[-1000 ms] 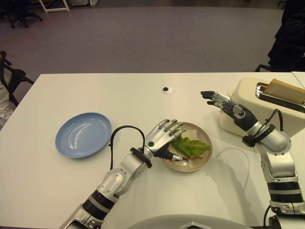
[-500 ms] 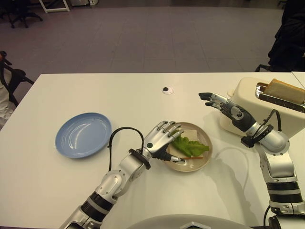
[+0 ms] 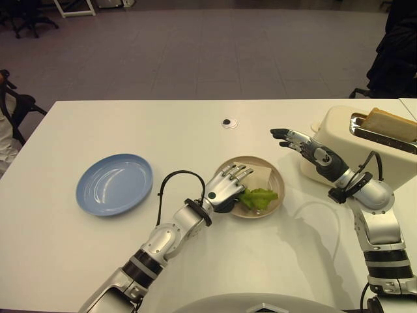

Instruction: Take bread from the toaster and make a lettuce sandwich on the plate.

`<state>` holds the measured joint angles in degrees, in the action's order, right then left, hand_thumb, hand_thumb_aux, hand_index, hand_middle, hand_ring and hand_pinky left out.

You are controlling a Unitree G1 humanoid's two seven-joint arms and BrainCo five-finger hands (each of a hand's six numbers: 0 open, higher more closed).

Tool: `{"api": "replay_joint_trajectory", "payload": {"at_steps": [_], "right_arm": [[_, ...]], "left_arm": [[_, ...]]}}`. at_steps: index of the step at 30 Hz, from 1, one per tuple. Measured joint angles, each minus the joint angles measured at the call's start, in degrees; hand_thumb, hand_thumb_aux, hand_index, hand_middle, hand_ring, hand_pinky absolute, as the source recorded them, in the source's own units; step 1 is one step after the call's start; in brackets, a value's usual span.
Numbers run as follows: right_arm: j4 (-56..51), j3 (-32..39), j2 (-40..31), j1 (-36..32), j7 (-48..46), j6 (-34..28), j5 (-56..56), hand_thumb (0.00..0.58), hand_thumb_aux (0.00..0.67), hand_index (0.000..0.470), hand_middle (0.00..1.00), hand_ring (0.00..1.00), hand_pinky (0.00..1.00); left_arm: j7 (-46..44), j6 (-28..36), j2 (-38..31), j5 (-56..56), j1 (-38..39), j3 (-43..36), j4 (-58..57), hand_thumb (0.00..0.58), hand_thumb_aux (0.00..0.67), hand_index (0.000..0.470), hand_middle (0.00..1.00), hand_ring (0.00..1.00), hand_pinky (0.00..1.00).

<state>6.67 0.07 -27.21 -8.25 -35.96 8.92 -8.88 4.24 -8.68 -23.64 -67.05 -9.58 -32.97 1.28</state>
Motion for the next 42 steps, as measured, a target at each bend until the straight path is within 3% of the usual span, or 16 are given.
{"api": "replay_joint_trajectory", "payload": {"at_steps": [13, 21, 29, 30, 31, 33, 34, 35, 42], "right_arm": [[0.06, 1.22, 0.09, 0.07, -0.06, 0.01, 0.02, 0.000, 0.000, 0.000, 0.00, 0.00, 0.00], [0.02, 1.61, 0.09, 0.08, -0.01, 0.08, 0.15, 0.000, 0.000, 0.000, 0.00, 0.00, 0.00], [-0.72, 1.79, 0.20, 0.07, 0.01, 0.40, 0.49, 0.000, 0.000, 0.000, 0.00, 0.00, 0.00], [-0.75, 1.79, 0.21, 0.07, 0.01, 0.43, 0.49, 0.000, 0.000, 0.000, 0.00, 0.00, 0.00], [-0.79, 1.81, 0.26, 0.07, 0.00, 0.47, 0.49, 0.000, 0.000, 0.000, 0.00, 0.00, 0.00], [-0.88, 1.84, 0.31, 0.06, 0.00, 0.48, 0.49, 0.000, 0.000, 0.000, 0.00, 0.00, 0.00], [-0.90, 1.90, 0.32, 0.06, -0.02, 0.47, 0.49, 0.000, 0.000, 0.000, 0.00, 0.00, 0.00], [-0.90, 1.96, 0.34, 0.06, -0.03, 0.46, 0.49, 0.000, 0.000, 0.000, 0.00, 0.00, 0.00], [-0.90, 2.28, 0.37, 0.06, -0.29, 0.45, 0.48, 0.000, 0.000, 0.000, 0.00, 0.00, 0.00]], "left_arm": [[-6.79, 1.00, -1.04, 0.78, 3.00, 2.95, 12.58, 0.580, 0.670, 0.470, 0.00, 0.00, 0.00], [-10.08, 1.35, -0.53, 1.41, 1.00, 4.91, 13.91, 0.580, 0.670, 0.470, 0.00, 0.00, 0.00], [-5.41, 1.03, 1.27, 0.50, -5.31, 3.60, -1.24, 0.580, 0.670, 0.470, 0.00, 0.00, 0.00], [-4.67, 0.91, 1.47, 0.47, -5.91, 3.16, -2.83, 0.580, 0.657, 0.461, 0.00, 0.00, 0.00], [-3.37, 0.83, 1.92, 0.31, -6.95, 2.61, -5.17, 0.570, 0.581, 0.407, 0.00, 0.00, 0.00], [-1.68, 0.73, 2.81, 0.13, -8.37, 1.77, -8.63, 0.524, 0.462, 0.324, 0.00, 0.00, 0.00], [-0.85, 0.80, 3.12, 0.12, -8.73, 1.36, -9.93, 0.172, 0.108, 0.076, 0.00, 0.00, 0.00], [-0.49, 0.82, 3.31, 0.11, -8.80, 0.80, -10.63, 0.000, 0.000, 0.000, 0.00, 0.00, 0.00], [1.16, 1.38, 2.61, 0.10, -8.81, -0.43, -10.41, 0.000, 0.000, 0.000, 0.00, 0.00, 0.00]]}}
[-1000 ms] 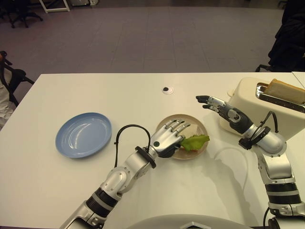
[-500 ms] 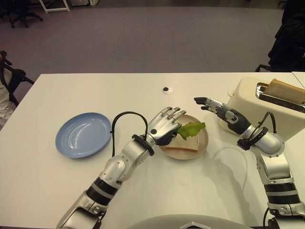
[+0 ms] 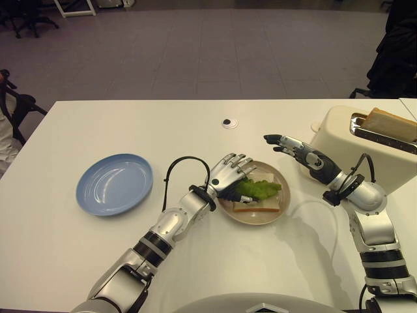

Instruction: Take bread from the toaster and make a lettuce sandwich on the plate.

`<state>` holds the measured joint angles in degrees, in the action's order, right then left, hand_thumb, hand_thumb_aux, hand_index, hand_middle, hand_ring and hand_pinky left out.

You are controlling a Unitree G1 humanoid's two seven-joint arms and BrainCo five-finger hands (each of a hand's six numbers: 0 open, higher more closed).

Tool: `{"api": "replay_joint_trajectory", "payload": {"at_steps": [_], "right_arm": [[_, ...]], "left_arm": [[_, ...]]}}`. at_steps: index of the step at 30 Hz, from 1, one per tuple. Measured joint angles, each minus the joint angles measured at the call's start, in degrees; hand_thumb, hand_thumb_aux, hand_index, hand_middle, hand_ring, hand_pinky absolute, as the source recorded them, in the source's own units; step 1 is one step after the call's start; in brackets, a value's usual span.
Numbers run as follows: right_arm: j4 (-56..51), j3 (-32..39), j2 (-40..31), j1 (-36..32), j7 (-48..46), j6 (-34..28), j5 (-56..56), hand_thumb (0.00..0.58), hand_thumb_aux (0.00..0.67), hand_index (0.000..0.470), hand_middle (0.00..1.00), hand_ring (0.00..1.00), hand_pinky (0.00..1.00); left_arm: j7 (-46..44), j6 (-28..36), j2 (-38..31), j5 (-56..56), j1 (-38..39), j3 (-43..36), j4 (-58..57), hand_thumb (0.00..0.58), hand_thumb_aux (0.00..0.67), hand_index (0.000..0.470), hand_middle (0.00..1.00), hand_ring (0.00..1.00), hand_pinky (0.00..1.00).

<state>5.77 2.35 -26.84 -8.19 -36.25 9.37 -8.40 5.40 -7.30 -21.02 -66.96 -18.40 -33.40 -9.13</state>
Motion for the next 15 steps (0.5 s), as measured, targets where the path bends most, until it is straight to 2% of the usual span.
{"api": "replay_joint_trajectory", "payload": {"at_steps": [10, 15], "right_arm": [[0.01, 0.02, 0.02, -0.02, -0.09, -0.01, 0.00, 0.000, 0.000, 0.000, 0.00, 0.00, 0.00], [0.50, -0.13, -0.33, -0.10, -0.20, 0.18, 0.02, 0.000, 0.000, 0.000, 0.00, 0.00, 0.00]], "left_arm": [[-2.09, 1.12, -5.42, 0.41, 4.14, 2.05, 8.92, 0.000, 0.000, 0.000, 0.00, 0.00, 0.00], [-5.08, 1.07, -8.18, 4.98, 10.18, 7.16, 19.85, 0.000, 0.000, 0.000, 0.00, 0.00, 0.00]]}}
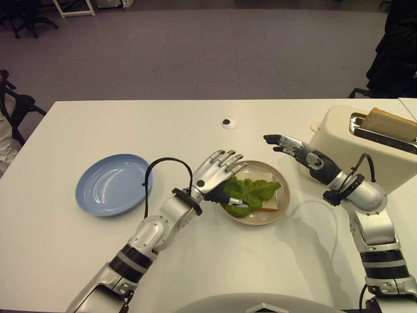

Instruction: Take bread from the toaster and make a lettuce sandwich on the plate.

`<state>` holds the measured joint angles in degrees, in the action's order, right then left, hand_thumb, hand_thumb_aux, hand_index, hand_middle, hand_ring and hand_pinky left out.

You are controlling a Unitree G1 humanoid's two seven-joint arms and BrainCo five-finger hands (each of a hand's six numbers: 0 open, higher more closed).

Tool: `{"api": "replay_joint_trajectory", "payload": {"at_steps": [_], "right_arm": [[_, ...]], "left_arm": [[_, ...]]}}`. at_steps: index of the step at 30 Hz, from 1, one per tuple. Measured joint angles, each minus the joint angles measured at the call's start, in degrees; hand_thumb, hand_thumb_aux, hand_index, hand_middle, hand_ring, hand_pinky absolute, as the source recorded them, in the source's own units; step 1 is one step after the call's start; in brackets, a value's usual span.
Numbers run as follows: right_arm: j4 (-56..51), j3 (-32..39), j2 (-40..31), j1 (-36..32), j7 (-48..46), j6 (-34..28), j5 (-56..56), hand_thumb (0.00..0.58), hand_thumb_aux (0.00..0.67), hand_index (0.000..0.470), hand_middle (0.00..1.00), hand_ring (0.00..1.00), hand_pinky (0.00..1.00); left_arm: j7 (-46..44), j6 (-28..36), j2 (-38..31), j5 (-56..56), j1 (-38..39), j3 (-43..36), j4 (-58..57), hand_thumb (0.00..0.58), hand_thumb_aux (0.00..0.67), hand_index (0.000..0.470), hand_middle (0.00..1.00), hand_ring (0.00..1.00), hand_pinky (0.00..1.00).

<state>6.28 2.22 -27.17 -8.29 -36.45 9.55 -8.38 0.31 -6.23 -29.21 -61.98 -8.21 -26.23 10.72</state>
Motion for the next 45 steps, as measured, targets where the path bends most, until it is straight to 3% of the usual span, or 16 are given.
{"api": "replay_joint_trajectory", "payload": {"at_steps": [3, 7, 11, 14, 17, 18, 19, 20, 24, 26, 32, 36, 40, 43, 45], "right_arm": [[1.44, -2.95, -2.36, -0.77, 0.86, 2.77, 2.09, 0.000, 0.000, 0.000, 0.00, 0.00, 0.00], [0.10, -13.08, -11.90, -7.20, 3.72, 8.38, 5.71, 0.000, 0.000, 0.000, 0.00, 0.00, 0.00], [-15.88, -15.04, -22.50, -12.78, 10.37, 18.11, 19.24, 0.000, 0.000, 0.000, 0.00, 0.00, 0.00], [-32.38, -12.19, -30.78, -16.94, 19.08, 24.28, 31.50, 0.000, 0.000, 0.000, 0.00, 0.00, 0.00], [-45.27, -6.82, -34.43, -21.38, 29.15, 26.22, 41.35, 0.000, 0.000, 0.000, 0.00, 0.00, 0.00], [-48.80, -4.96, -34.71, -22.88, 31.55, 26.38, 43.63, 0.255, 0.168, 0.118, 0.00, 0.00, 0.00], [-53.05, -2.93, -34.89, -24.59, 33.87, 26.66, 45.68, 0.519, 0.452, 0.317, 0.00, 0.00, 0.00], [-55.98, -1.47, -34.92, -25.68, 35.25, 26.95, 46.72, 0.565, 0.562, 0.394, 0.00, 0.00, 0.00], [-62.44, 2.31, -34.69, -28.00, 37.23, 30.22, 47.33, 0.575, 0.607, 0.426, 0.00, 0.00, 0.00], [-62.87, 3.15, -34.12, -29.13, 36.72, 32.33, 46.24, 0.580, 0.670, 0.470, 0.00, 0.00, 0.00], [-64.09, 3.94, -33.32, -29.91, 32.98, 36.02, 40.15, 0.580, 0.670, 0.470, 0.00, 0.00, 0.00], [-65.36, -0.68, -31.96, -30.37, 20.39, 36.97, 26.55, 0.580, 0.670, 0.470, 0.00, 0.00, 0.00], [-65.40, -9.43, -31.90, -34.68, -0.90, 30.55, 7.81, 0.580, 0.670, 0.470, 0.00, 0.00, 0.00], [-62.35, -16.18, -31.99, -42.50, -16.00, 21.01, -6.36, 0.580, 0.670, 0.470, 0.00, 0.00, 0.00], [-57.57, -18.77, -31.83, -43.18, -21.84, 14.19, -12.88, 0.580, 0.670, 0.470, 0.00, 0.00, 0.00]], "left_arm": [[-1.56, 0.51, -1.72, 4.42, 3.89, 5.87, 6.10, 0.000, 0.000, 0.000, 0.00, 0.00, 0.00], [-0.72, 0.28, -1.34, 11.45, 11.38, 11.64, 9.83, 0.000, 0.000, 0.000, 0.00, 0.00, 0.00], [1.22, -1.69, 4.09, 23.65, 19.02, 13.71, 12.05, 0.000, 0.000, 0.000, 0.00, 0.00, 0.00], [0.30, -5.23, 10.56, 40.32, 24.34, 13.68, 13.55, 0.000, 0.000, 0.000, 0.00, 0.00, 0.00], [-1.28, -8.46, 12.38, 46.84, 25.79, 13.50, 13.36, 0.000, 0.000, 0.000, 0.00, 0.00, 0.00], [-1.55, -9.08, 12.66, 47.61, 25.90, 13.49, 13.29, 0.000, 0.000, 0.000, 0.00, 0.00, 0.00], [-1.87, -9.56, 12.86, 47.99, 25.99, 13.50, 13.11, 0.000, 0.000, 0.000, 0.00, 0.00, 0.00], [-2.09, -9.87, 13.01, 48.01, 26.03, 13.49, 12.87, 0.000, 0.000, 0.000, 0.00, 0.00, 0.00], [-2.78, -10.87, 13.59, 47.92, 26.10, 13.24, 11.60, 0.000, 0.000, 0.000, 0.00, 0.00, 0.00], [-3.31, -11.27, 13.69, 47.92, 26.14, 13.24, 11.54, 0.000, 0.000, 0.000, 0.00, 0.00, 0.00], [-3.72, -11.43, 14.61, 47.87, 26.15, 13.28, 11.11, 0.000, 0.000, 0.000, 0.00, 0.00, 0.00], [-3.83, -12.06, 14.76, 47.88, 25.99, 13.53, 10.22, 0.000, 0.000, 0.000, 0.00, 0.00, 0.00], [-3.61, -13.09, 15.22, 49.15, 25.83, 14.62, 8.51, 0.000, 0.000, 0.000, 0.00, 0.00, 0.00], [-3.20, -13.98, 16.09, 49.19, 25.72, 15.31, 7.08, 0.000, 0.000, 0.000, 0.00, 0.00, 0.00], [-3.11, -14.64, 16.34, 49.20, 25.63, 15.57, 6.67, 0.000, 0.000, 0.000, 0.00, 0.00, 0.00]]}}
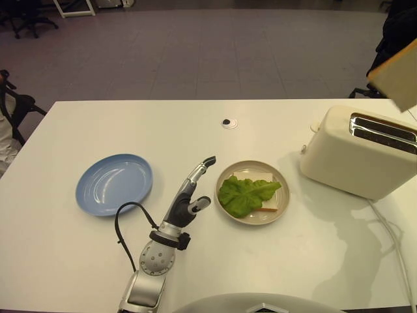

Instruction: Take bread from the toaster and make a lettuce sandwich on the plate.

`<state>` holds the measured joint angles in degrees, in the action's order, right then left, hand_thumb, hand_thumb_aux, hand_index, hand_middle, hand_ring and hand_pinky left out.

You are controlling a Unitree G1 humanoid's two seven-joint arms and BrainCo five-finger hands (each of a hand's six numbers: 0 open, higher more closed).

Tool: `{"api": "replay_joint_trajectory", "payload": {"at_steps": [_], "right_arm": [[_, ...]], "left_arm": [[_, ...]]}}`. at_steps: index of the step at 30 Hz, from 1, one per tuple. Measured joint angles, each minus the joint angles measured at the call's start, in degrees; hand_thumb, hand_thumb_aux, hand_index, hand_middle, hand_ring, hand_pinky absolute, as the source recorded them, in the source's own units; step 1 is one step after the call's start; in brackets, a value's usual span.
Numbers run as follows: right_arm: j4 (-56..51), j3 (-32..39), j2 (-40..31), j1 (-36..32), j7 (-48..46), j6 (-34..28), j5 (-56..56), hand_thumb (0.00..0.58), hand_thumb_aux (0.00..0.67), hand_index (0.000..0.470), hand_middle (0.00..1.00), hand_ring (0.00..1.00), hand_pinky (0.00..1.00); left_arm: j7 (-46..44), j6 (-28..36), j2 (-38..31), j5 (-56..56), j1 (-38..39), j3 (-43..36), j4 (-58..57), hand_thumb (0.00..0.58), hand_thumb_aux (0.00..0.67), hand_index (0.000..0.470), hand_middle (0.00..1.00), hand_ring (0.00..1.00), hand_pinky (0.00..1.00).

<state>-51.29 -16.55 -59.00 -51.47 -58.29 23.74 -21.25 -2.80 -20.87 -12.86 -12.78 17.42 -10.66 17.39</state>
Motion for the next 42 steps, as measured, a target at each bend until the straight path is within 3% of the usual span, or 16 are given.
{"api": "replay_joint_trajectory", "payload": {"at_steps": [3, 6, 8, 11, 18, 23, 33, 40, 41, 42], "right_arm": [[16.89, -0.85, 3.14, 6.49, -4.36, -13.33, -8.55, 0.580, 0.670, 0.470, 0.00, 0.00, 0.00], [33.98, 4.03, 8.46, 15.07, -1.61, -28.87, -12.10, 0.580, 0.670, 0.470, 0.00, 0.00, 0.00], [41.18, 8.79, 11.77, 17.87, 1.46, -35.83, -11.96, 0.580, 0.670, 0.470, 0.00, 0.00, 0.00], [45.79, 17.30, 17.63, 22.18, 4.51, -40.74, -7.22, 0.580, 0.670, 0.470, 0.00, 0.00, 0.00], [42.12, 28.88, 24.09, 28.78, 9.08, -33.86, 9.06, 0.580, 0.670, 0.470, 0.00, 0.00, 0.00], [39.95, 29.68, 26.92, 29.71, 10.57, -32.32, 12.23, 0.580, 0.670, 0.470, 0.00, 0.00, 0.00], [31.67, 32.49, 32.22, 25.10, 15.81, -26.91, 20.13, 0.580, 0.670, 0.470, 0.00, 0.00, 0.00], [28.67, 33.04, 33.09, 23.50, 15.61, -25.04, 21.59, 0.580, 0.670, 0.470, 0.00, 0.00, 0.00], [29.09, 32.97, 33.07, 23.63, 15.62, -25.05, 21.68, 0.576, 0.615, 0.431, 0.00, 0.00, 0.00], [29.75, 32.87, 32.90, 24.02, 15.63, -25.18, 21.75, 0.027, 0.016, 0.011, 0.00, 0.00, 0.00]], "left_arm": [[-0.09, -1.09, 0.66, 0.08, -0.85, 0.04, -0.97, 0.000, 0.000, 0.000, 0.00, 0.00, 0.00], [-0.24, -2.10, 0.67, -0.12, -1.73, 0.09, -1.97, 0.000, 0.000, 0.000, 0.00, 0.00, 0.00], [-0.23, -2.96, 0.57, -0.78, -1.96, 0.09, -2.12, 0.000, 0.000, 0.000, 0.00, 0.00, 0.00], [-0.23, -4.02, 0.60, -1.78, -2.27, 0.07, -2.12, 0.000, 0.000, 0.000, 0.00, 0.00, 0.00], [-0.38, -5.01, 0.63, -4.55, -2.96, -0.87, -2.09, 0.000, 0.000, 0.000, 0.00, 0.00, 0.00], [-0.34, -5.27, 0.57, -8.79, -3.17, -2.27, -1.37, 0.000, 0.000, 0.000, 0.00, 0.00, 0.00], [1.26, -5.10, -4.31, -39.10, -6.99, -12.03, -3.23, 0.000, 0.000, 0.000, 0.00, 0.00, 0.00], [2.35, -1.06, -6.83, -48.44, -12.03, -14.10, -8.52, 0.000, 0.000, 0.000, 0.00, 0.00, 0.00], [2.72, -0.81, -7.13, -49.11, -13.05, -14.18, -9.49, 0.000, 0.000, 0.000, 0.00, 0.00, 0.00], [2.93, -0.71, -7.45, -49.08, -13.55, -14.24, -10.05, 0.000, 0.000, 0.000, 0.00, 0.00, 0.00]]}}
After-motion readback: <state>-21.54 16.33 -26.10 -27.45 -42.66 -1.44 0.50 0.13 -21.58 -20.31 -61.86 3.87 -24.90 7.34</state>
